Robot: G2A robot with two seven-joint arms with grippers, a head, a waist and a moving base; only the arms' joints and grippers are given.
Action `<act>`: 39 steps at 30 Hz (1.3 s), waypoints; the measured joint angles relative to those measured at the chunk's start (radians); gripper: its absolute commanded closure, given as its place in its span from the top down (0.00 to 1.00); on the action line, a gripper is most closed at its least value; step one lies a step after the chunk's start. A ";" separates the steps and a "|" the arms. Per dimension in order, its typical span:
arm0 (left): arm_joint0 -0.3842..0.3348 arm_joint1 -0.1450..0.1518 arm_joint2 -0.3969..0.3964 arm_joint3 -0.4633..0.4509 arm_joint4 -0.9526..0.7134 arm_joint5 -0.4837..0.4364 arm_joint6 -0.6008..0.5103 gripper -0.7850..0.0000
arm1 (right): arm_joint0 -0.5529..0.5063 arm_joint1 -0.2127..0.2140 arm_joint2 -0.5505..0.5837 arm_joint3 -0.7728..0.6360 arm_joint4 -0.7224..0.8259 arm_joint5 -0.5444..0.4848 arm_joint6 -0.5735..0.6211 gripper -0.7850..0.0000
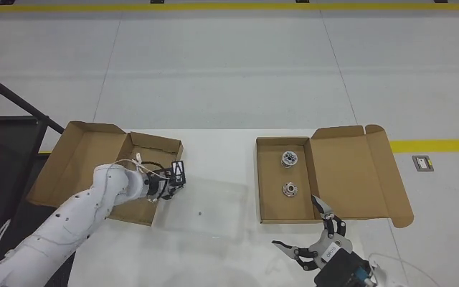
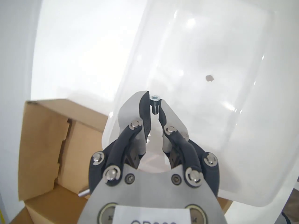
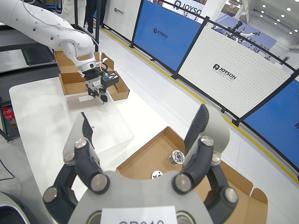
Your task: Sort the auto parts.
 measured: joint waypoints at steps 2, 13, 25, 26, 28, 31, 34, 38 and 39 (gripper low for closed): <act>0.090 0.064 -0.087 -0.095 -0.012 0.062 -0.006 0.00 | 0.000 0.000 0.000 0.000 0.000 0.000 0.000 1.00; 0.569 0.289 -0.507 -0.459 -0.051 0.242 0.034 0.00 | 0.000 0.000 0.000 0.000 0.000 0.000 0.000 1.00; 0.666 0.297 -0.598 -0.405 -0.229 0.258 -0.234 0.00 | 0.000 0.000 0.000 0.000 0.000 0.000 0.000 1.00; 0.645 0.287 -0.582 -0.380 -0.243 0.253 -0.250 0.00 | 0.000 0.000 0.000 0.000 0.000 0.000 0.000 1.00; 0.610 0.271 -0.557 -0.338 -0.262 0.252 -0.266 0.00 | 0.000 0.000 0.000 0.000 0.000 0.000 0.000 1.00; 0.547 0.240 -0.506 -0.268 -0.276 0.255 -0.301 0.00 | 0.000 0.000 0.000 0.000 0.000 0.000 0.000 1.00; 0.484 0.207 -0.454 -0.216 -0.278 0.260 -0.322 0.00 | 0.000 0.000 0.000 0.000 0.000 0.000 0.000 1.00; 0.405 0.162 -0.388 -0.131 -0.280 0.236 -0.305 0.00 | 0.000 0.000 0.000 0.000 0.000 0.000 0.000 1.00; 0.388 0.153 -0.374 -0.112 -0.278 0.232 -0.304 0.00 | 0.000 0.000 0.000 0.000 0.000 0.000 0.000 1.00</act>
